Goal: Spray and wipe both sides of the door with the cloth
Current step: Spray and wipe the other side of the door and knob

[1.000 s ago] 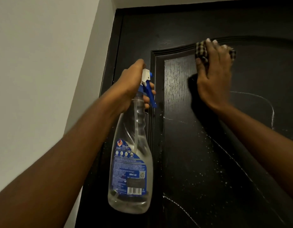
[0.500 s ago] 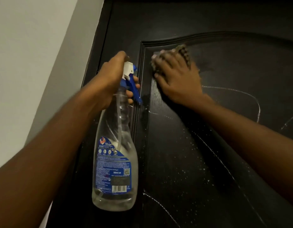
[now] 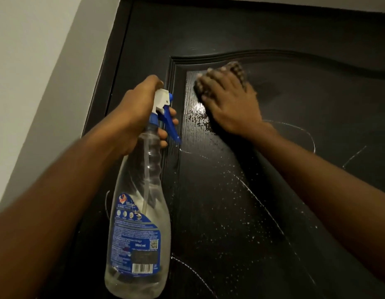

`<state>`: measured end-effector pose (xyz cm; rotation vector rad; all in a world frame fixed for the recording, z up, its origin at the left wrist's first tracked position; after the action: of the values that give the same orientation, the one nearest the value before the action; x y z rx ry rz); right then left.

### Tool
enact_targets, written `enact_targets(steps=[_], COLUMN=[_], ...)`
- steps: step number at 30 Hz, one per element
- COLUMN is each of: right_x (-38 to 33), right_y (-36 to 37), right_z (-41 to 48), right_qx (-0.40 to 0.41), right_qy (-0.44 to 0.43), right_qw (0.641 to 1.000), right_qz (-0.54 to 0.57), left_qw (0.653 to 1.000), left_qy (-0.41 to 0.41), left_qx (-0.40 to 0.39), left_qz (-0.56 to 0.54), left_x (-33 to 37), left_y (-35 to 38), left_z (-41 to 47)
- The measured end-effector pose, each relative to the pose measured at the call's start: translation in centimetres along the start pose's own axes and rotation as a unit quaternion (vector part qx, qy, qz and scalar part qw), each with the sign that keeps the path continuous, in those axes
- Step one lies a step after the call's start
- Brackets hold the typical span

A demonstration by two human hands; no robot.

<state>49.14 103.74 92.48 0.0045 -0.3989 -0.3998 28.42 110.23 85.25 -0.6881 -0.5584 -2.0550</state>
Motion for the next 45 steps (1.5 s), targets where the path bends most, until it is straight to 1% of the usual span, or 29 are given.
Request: enact_targets(steps=[2, 3, 4, 5, 6, 8, 9, 10, 11, 12, 14, 15, 16, 17, 18, 20, 22, 25, 27, 28, 30, 31, 32, 33, 34, 36, 39, 41, 45], right_x=[0.1, 1.2, 3.0, 5.0, 7.2, 10.8, 11.6, 11.5, 10.9, 9.9, 8.9, 9.8, 11.5, 13.7, 16.2, 20.5, 23.2, 23.9, 24.1, 24.2, 25.0, 25.9, 26.8, 27.6, 28.1, 28.4, 27.0, 26.4, 25.8], right_y=[-0.6, -1.3, -1.8, -2.1, -2.5, -3.5, -3.6, -3.4, -3.1, -2.9, -3.1, -3.4, -3.9, -4.5, -5.1, -6.5, -7.4, -7.9, -8.1, -8.4, -9.3, -9.8, -10.4, -10.8, -11.0, -10.9, -10.2, -10.2, -10.5], right_z=[-2.7, -3.1, -2.9, -2.3, -1.2, 1.0, 1.5, 1.4, 0.8, -0.1, -2.4, -3.2, -3.4, -3.2, -3.0, -3.3, -4.7, -7.0, -8.6, -9.5, -11.6, -12.4, -12.8, -12.8, -12.8, -12.5, -12.1, -11.7, -10.9], right_qx=[-0.042, -0.058, -0.062, -0.053, -0.035, 0.005, 0.020, 0.032, 0.039, 0.040, -0.004, -0.039, -0.064, -0.065, -0.047, 0.006, 0.046, 0.077, 0.061, 0.038, -0.032, -0.067, -0.092, -0.100, -0.088, -0.036, 0.009, 0.012, -0.001], right_qy=[-0.126, -0.167, -0.180, -0.160, -0.110, 0.042, 0.120, 0.169, 0.178, 0.143, -0.013, -0.085, -0.127, -0.132, -0.100, 0.015, 0.104, 0.140, 0.150, 0.116, -0.030, -0.096, -0.127, -0.119, -0.078, 0.044, 0.179, 0.235, 0.300], right_qw=[0.991, 0.984, 0.982, 0.986, 0.993, 0.999, 0.993, 0.985, 0.983, 0.989, 1.000, 0.996, 0.990, 0.989, 0.994, 1.000, 0.993, 0.987, 0.987, 0.993, 0.999, 0.993, 0.987, 0.988, 0.993, 0.998, 0.984, 0.972, 0.953], right_qz=[0.017, 0.020, 0.011, -0.004, -0.016, -0.011, -0.006, -0.009, -0.018, -0.021, -0.001, 0.002, -0.001, -0.008, -0.013, -0.010, -0.006, -0.027, -0.018, -0.007, 0.008, 0.014, 0.019, 0.022, 0.023, 0.022, 0.008, 0.006, 0.043], left_qw=[1.000, 1.000, 1.000, 1.000, 1.000, 1.000, 1.000, 1.000, 1.000, 1.000, 1.000, 1.000, 0.999, 0.999, 0.999, 0.998, 0.998, 0.998, 0.998, 0.998, 0.998, 0.998, 0.998, 0.998, 0.998, 0.998, 0.998, 0.997, 0.997], left_qy=[0.002, 0.004, 0.007, 0.010, 0.012, 0.014, 0.012, 0.007, 0.003, 0.000, -0.005, -0.007, -0.010, -0.013, -0.017, -0.027, -0.035, -0.038, -0.041, -0.046, -0.062, -0.067, -0.067, -0.064, -0.061, -0.051, -0.040, -0.046, -0.056], left_qx=[-0.006, -0.005, -0.001, 0.002, 0.007, 0.013, 0.012, 0.010, 0.007, 0.006, 0.008, 0.012, 0.016, 0.019, 0.020, 0.026, 0.039, 0.042, 0.030, 0.020, 0.000, -0.007, -0.013, -0.016, -0.020, -0.034, -0.047, -0.048, -0.027], left_qz=[0.014, 0.021, 0.024, 0.024, 0.019, 0.010, 0.010, 0.009, 0.007, 0.005, 0.017, 0.026, 0.034, 0.040, 0.042, 0.043, 0.044, 0.038, 0.034, 0.030, 0.020, 0.013, 0.009, 0.007, 0.007, 0.004, 0.008, 0.028, 0.052], left_x=[0.0, 0.0, 0.1, 0.3, 0.3, 0.5, 0.6, 0.6, 0.7, 0.9, 1.1, 1.1, 1.2, 1.2, 1.1, 1.0, 1.0, 1.7, 2.3, 2.5, 2.8, 2.9, 3.1, 3.3, 3.5, 3.9, 4.3, 4.1, 3.2], left_y=[0.5, 0.8, 1.1, 1.3, 1.6, 2.4, 2.9, 3.5, 4.2, 5.0, 7.0, 8.0, 9.0, 10.0, 11.1, 13.2, 15.2, 17.9, 19.3, 20.0, 21.1, 21.7, 22.2, 22.7, 23.2, 24.3, 26.2, 27.1, 26.2], left_z=[-0.2, -0.2, -0.4, -0.5, -0.7, -1.0, -1.3, -1.5, -1.6, -1.8, -2.2, -2.3, -2.5, -2.7, -2.8, -3.1, -3.3, -3.3, -3.2, -3.1, -2.9, -2.9, -2.9, -2.9, -3.1, -3.3, -3.8, -4.1, -4.3])
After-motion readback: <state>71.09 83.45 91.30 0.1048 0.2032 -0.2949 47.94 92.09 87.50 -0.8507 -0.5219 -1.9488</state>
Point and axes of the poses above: each hand's wrist, its own z-axis towards the middle knuckle, its own y-axis out of the palm, x = y × z, the point moved 2 cm from there along z, towards the middle knuckle, and after that the axes turned 8 degrees about x, right-handed, at the moved point
